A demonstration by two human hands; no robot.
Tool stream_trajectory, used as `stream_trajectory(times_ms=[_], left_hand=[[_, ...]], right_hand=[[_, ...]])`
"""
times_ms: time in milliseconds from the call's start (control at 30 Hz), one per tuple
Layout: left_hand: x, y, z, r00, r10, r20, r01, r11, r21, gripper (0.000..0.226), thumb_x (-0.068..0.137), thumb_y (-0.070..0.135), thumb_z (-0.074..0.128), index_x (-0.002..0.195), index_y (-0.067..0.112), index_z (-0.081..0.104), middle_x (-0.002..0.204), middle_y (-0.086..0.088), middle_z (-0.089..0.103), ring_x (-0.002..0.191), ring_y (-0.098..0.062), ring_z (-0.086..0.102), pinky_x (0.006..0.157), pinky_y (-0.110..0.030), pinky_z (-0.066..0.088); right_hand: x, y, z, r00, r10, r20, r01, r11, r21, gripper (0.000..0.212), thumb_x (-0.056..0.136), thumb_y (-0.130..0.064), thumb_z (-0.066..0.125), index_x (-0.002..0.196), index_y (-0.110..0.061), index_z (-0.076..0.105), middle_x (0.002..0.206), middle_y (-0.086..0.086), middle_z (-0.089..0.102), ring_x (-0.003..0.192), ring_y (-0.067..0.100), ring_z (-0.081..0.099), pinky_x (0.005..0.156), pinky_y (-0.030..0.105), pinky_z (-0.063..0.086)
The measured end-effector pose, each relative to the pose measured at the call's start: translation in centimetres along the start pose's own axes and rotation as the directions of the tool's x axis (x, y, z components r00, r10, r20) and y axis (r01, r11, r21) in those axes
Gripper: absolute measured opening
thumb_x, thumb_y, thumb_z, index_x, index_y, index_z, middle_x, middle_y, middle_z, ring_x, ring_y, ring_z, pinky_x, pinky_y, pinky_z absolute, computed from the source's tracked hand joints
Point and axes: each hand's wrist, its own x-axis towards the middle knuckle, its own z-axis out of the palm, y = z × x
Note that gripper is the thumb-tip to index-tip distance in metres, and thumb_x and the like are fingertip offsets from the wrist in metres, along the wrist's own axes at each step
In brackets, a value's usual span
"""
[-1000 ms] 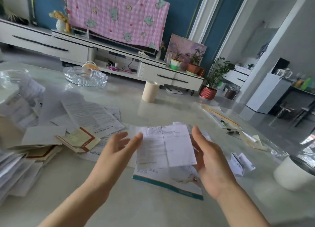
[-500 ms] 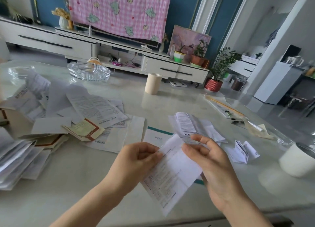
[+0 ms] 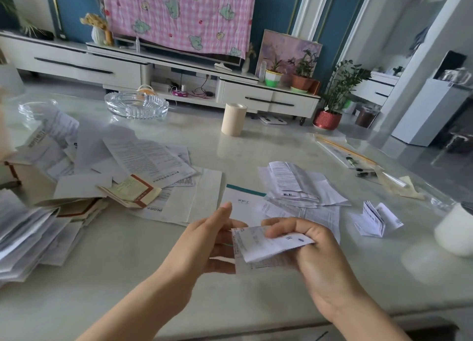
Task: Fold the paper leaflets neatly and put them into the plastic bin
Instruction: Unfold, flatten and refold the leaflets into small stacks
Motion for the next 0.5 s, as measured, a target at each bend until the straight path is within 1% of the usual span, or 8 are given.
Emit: stream_trajectory(times_ms=[67, 133, 167, 233, 300, 367, 433, 500], left_hand=[[0.1, -0.5, 0.1, 0.999, 0.000, 0.047, -0.002, 0.999, 0.051, 0.038, 0.091, 0.039, 0.050, 0.094, 0.008, 0.071, 0.089, -0.013, 0.072, 0.069, -0.019, 0.066, 0.055, -0.025, 0.051], [0.1, -0.9, 0.2, 0.998, 0.063, 0.017, -0.065, 0.994, 0.089, 0.023, 0.091, 0.023, 0.056, 0.093, 0.005, 0.070, 0.083, -0.011, 0.071, 0.064, -0.014, 0.064, 0.055, -0.024, 0.052], [0.1, -1.1, 0.2, 0.995, 0.100, -0.007, -0.099, 0.989, 0.106, 0.018, 0.090, 0.016, 0.057, 0.092, 0.003, 0.070, 0.079, -0.009, 0.070, 0.061, -0.013, 0.063, 0.054, -0.023, 0.052], [0.2, -1.2, 0.0, 0.986, 0.161, -0.054, -0.152, 0.978, 0.141, 0.014, 0.089, 0.011, 0.058, 0.089, 0.002, 0.069, 0.072, -0.009, 0.068, 0.056, -0.012, 0.061, 0.052, -0.023, 0.053], [0.3, -1.2, -0.2, 0.972, 0.217, -0.095, -0.197, 0.963, 0.186, 0.014, 0.089, 0.010, 0.059, 0.083, 0.003, 0.070, 0.067, -0.009, 0.066, 0.053, -0.013, 0.060, 0.050, -0.023, 0.053], [0.3, -1.1, -0.3, 0.962, 0.250, -0.110, -0.222, 0.950, 0.218, 0.015, 0.089, 0.011, 0.059, 0.079, 0.007, 0.070, 0.062, -0.006, 0.066, 0.052, -0.013, 0.059, 0.047, -0.023, 0.052], [0.2, -1.1, -0.2, 0.961, 0.253, -0.108, -0.225, 0.949, 0.220, 0.016, 0.089, 0.010, 0.059, 0.078, 0.008, 0.070, 0.059, -0.004, 0.066, 0.051, -0.012, 0.059, 0.046, -0.023, 0.051], [0.2, -1.2, -0.2, 0.965, 0.240, -0.109, -0.212, 0.952, 0.219, 0.015, 0.089, 0.010, 0.059, 0.079, 0.009, 0.070, 0.060, -0.004, 0.067, 0.050, -0.011, 0.059, 0.045, -0.023, 0.051]], right_hand=[[0.0, 0.2, 0.4, 0.990, -0.138, -0.030, 0.132, 0.979, -0.155, 0.056, 0.073, 0.026, 0.048, 0.057, -0.022, 0.074, 0.087, -0.012, 0.070, 0.085, 0.003, 0.065, 0.076, 0.035, 0.055], [-0.2, 0.3, 0.6, 0.976, -0.219, -0.004, 0.211, 0.949, -0.235, 0.059, 0.071, 0.028, 0.050, 0.060, -0.025, 0.074, 0.089, -0.014, 0.067, 0.087, 0.002, 0.064, 0.079, 0.038, 0.055], [-0.2, 0.3, 0.6, 0.974, -0.224, 0.012, 0.220, 0.941, -0.258, 0.059, 0.073, 0.027, 0.048, 0.063, -0.025, 0.074, 0.089, -0.014, 0.067, 0.088, 0.002, 0.063, 0.080, 0.036, 0.055], [-0.2, 0.0, 0.3, 0.984, -0.178, 0.021, 0.178, 0.955, -0.238, 0.055, 0.080, 0.019, 0.043, 0.070, -0.025, 0.076, 0.084, -0.013, 0.070, 0.083, 0.001, 0.064, 0.078, 0.028, 0.052], [0.1, -0.4, -0.2, 0.997, -0.079, -0.001, 0.079, 0.989, -0.125, 0.050, 0.086, 0.010, 0.038, 0.072, -0.019, 0.076, 0.077, -0.005, 0.073, 0.071, 0.006, 0.063, 0.068, 0.021, 0.049], [0.4, -0.7, -0.9, 1.000, 0.001, 0.027, 0.000, 0.999, -0.032, 0.043, 0.088, 0.004, 0.040, 0.075, -0.013, 0.076, 0.076, 0.005, 0.073, 0.065, 0.014, 0.062, 0.065, 0.026, 0.048], [0.3, -0.9, -1.2, 0.995, 0.036, 0.096, -0.032, 0.998, -0.049, 0.033, 0.091, -0.001, 0.047, 0.079, -0.012, 0.076, 0.076, 0.006, 0.072, 0.063, 0.013, 0.062, 0.061, 0.026, 0.048], [0.2, -0.9, -1.4, 0.987, 0.042, 0.158, -0.023, 0.992, -0.120, 0.024, 0.087, 0.001, 0.056, 0.082, -0.014, 0.075, 0.071, -0.001, 0.070, 0.060, 0.008, 0.060, 0.057, 0.021, 0.049]])
